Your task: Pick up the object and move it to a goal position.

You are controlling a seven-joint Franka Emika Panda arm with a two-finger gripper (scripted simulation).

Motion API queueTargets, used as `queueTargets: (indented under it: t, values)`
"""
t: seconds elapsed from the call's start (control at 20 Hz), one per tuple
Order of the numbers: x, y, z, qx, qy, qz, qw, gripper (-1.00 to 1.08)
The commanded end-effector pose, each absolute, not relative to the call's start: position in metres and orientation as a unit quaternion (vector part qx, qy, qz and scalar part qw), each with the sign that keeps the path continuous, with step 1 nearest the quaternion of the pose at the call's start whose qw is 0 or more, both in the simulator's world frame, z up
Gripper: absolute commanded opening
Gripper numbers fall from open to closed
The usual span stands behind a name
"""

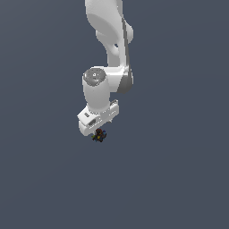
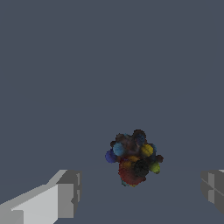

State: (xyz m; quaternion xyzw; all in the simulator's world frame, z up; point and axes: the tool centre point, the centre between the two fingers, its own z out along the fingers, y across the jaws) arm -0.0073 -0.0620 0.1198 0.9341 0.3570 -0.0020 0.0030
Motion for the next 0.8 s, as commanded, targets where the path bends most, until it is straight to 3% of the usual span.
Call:
queueTargets:
  t: [0.0, 0.75]
  values:
    - [-0.008, -0.065, 0.115, 0.922, 0.388, -0.002, 0.003, 1.00]
    - [-0.013, -0.082, 0.089, 0.834, 0.552, -0.002, 0.001, 1.00]
